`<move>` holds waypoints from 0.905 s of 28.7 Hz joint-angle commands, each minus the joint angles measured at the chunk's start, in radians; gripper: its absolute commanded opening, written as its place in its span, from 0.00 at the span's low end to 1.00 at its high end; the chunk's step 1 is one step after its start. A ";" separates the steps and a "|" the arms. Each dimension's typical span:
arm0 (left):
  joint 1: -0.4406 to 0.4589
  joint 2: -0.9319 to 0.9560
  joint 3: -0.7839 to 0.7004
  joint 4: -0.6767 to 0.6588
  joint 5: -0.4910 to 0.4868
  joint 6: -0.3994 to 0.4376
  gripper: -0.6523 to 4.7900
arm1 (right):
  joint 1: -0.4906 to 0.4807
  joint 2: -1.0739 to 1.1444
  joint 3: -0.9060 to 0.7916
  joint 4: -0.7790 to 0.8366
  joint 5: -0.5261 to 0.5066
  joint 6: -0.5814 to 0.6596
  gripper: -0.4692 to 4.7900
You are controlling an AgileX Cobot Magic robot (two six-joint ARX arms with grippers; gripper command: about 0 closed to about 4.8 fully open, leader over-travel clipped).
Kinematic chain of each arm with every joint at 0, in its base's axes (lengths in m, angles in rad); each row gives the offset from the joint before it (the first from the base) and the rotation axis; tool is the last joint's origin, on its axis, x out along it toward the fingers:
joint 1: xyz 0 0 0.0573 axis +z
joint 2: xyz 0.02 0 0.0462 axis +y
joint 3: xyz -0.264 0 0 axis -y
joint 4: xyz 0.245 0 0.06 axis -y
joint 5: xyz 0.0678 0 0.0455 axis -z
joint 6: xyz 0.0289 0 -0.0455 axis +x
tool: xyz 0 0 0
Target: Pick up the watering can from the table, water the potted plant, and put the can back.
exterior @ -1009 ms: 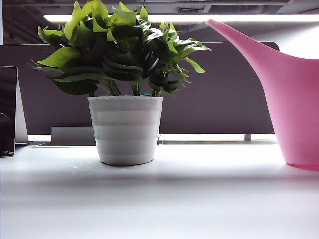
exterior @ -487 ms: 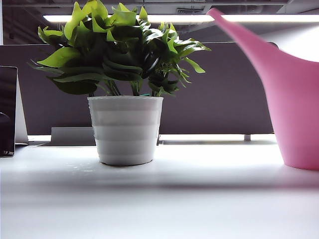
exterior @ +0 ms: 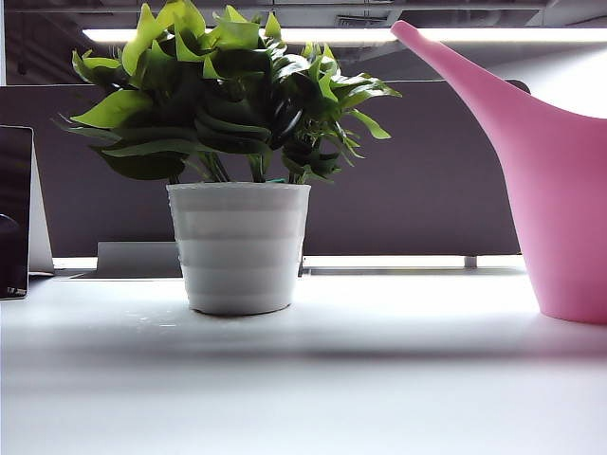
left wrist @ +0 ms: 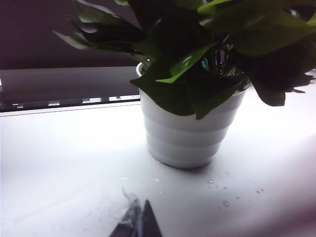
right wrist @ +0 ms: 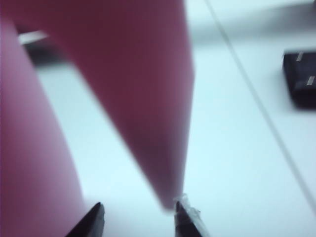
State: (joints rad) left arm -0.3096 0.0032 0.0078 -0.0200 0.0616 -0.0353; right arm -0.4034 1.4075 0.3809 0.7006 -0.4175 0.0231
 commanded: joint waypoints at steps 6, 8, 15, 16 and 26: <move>0.000 0.001 0.001 0.006 0.003 0.001 0.11 | 0.001 -0.126 -0.102 0.000 -0.037 0.056 0.33; 0.000 0.001 0.001 0.006 0.003 0.001 0.11 | 0.002 -0.188 -0.120 -0.028 -0.038 0.083 0.27; 0.060 0.001 0.001 0.006 0.006 0.001 0.11 | 0.001 -0.459 -0.140 -0.230 -0.051 0.104 0.07; 0.081 0.001 0.001 0.006 0.006 0.001 0.11 | 0.001 -0.506 -0.140 -0.263 -0.053 0.105 0.07; 0.194 0.001 0.001 0.006 0.006 0.001 0.11 | 0.002 -0.981 -0.140 -0.607 -0.169 0.191 0.07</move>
State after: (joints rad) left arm -0.1287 0.0032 0.0078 -0.0200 0.0647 -0.0349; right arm -0.4034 0.4881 0.2382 0.1467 -0.5625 0.1894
